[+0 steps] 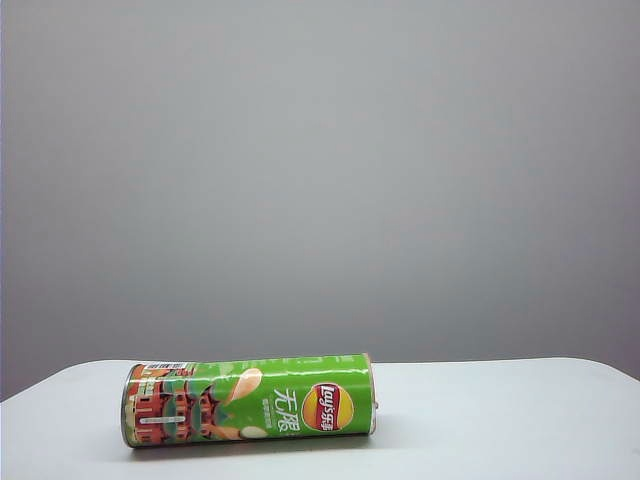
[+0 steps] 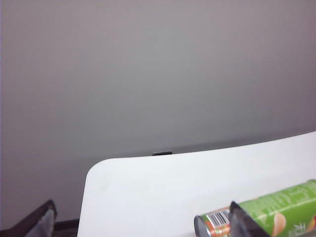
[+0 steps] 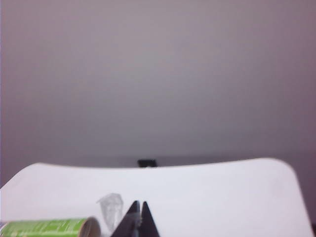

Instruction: Pick up the green tub of chips from the desk, push the transparent container that's holding the chips and has slipped out back in, and finally put the chips back on the desk.

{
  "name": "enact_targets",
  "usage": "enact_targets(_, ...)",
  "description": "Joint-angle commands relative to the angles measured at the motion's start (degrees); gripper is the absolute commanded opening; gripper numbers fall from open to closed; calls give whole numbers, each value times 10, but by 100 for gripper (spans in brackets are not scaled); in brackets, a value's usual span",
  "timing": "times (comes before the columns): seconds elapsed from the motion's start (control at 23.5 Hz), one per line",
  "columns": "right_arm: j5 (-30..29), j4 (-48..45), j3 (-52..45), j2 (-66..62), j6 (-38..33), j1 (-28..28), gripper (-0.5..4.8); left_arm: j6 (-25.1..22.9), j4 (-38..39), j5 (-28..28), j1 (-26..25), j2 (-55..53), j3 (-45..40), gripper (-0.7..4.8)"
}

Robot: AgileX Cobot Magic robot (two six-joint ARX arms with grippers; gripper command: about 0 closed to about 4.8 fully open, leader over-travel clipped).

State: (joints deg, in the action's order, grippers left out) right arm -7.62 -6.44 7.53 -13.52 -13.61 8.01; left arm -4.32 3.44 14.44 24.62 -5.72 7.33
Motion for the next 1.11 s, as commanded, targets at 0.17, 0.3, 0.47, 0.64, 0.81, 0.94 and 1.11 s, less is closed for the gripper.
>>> enact_targets(0.17,-2,-12,-5,33,17,-16,-8,5,-77,-19,-1,1,-31,382)
enact_targets(0.3,-18,-11,-23,50,17,-16,-8,1,-119,-21,-1,1,-56,267)
enact_targets(0.47,-17,-8,-50,98,17,-14,-8,-28,-140,-44,-1,1,-70,208)
enact_targets(0.64,-13,21,-64,136,33,-15,-8,-32,-150,-44,-2,1,-70,137)
enact_targets(0.81,-12,70,-75,135,37,-15,-8,-34,-138,-61,-47,0,-70,65)
enact_targets(0.94,-11,83,-75,135,47,-15,-8,-34,-134,-120,-97,0,-70,45)
enact_targets(1.11,-8,123,-75,135,47,-15,-8,-25,-97,-133,-137,0,-70,-5)
